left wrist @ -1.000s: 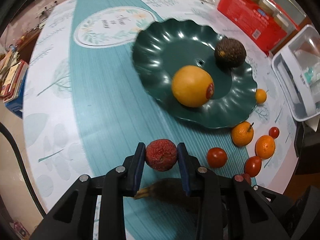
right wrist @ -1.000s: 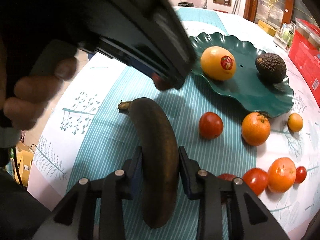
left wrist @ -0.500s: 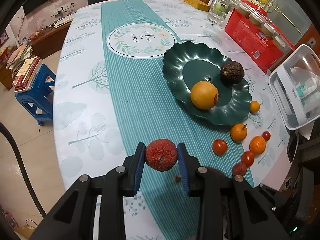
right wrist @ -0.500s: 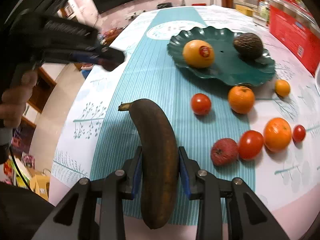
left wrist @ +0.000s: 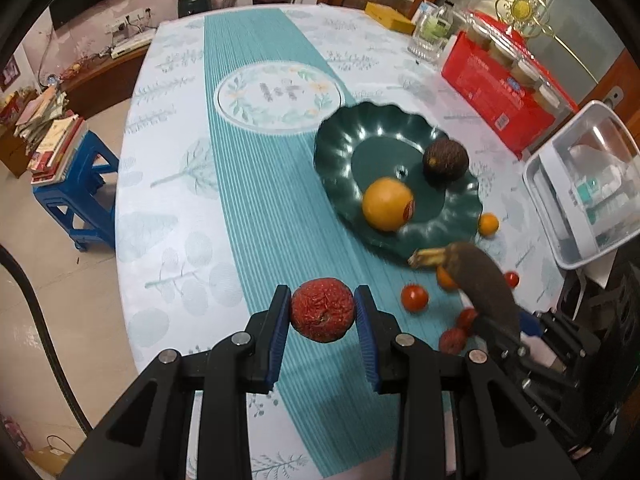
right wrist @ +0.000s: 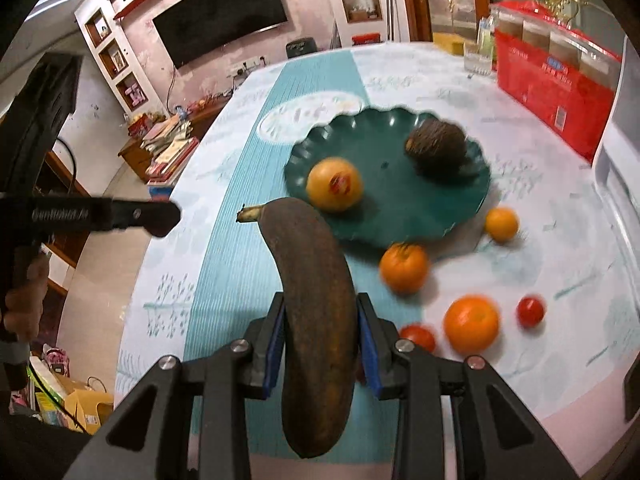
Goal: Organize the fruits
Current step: 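Lower the lychee onto the plate while the right tool lays the banana there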
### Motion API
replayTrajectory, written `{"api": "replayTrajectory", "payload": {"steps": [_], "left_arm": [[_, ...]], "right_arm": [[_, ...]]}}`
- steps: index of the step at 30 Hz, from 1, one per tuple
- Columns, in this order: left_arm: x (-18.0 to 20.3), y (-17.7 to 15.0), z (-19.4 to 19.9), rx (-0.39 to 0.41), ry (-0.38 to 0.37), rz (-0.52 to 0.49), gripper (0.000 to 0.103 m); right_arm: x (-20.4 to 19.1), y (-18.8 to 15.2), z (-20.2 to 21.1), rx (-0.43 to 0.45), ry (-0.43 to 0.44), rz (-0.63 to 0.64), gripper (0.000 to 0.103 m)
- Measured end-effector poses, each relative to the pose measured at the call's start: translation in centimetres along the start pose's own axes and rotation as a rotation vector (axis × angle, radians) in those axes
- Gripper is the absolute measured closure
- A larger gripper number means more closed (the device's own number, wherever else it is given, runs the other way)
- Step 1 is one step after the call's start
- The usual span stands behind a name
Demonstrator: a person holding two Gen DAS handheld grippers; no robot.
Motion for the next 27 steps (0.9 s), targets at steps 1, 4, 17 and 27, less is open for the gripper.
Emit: {"api": "replayTrajectory", "payload": {"steps": [1, 4, 17, 27], "left_arm": [[0.2, 0.4, 0.2, 0.009, 0.004, 0.005, 0.072], [0.6, 1.7, 0.4, 0.028, 0.010, 0.030, 0.072], [2.1, 7.2, -3.6, 0.062, 0.022, 0.122, 0.072], [2.1, 9.0, -8.8, 0.040, -0.002, 0.199, 0.072]], "right_arm": [[0.3, 0.5, 0.0, 0.006, 0.000, 0.003, 0.070], [1.5, 2.6, 0.2, 0.029, 0.006, 0.020, 0.070], [5.2, 9.3, -3.6, 0.083, 0.057, 0.112, 0.070], [6.4, 9.5, -8.3, 0.056, 0.113, 0.165, 0.070]]}}
Point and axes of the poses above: each gripper's, at about its wrist camera, not at the fingertips, and z roughly against the way its jaws point, x to its right, y to its top, the point moved 2 cm from there along -z, roughly the way its jaws point, and after that the axes turned 3 degrees about -x, right-handed, at the moved point
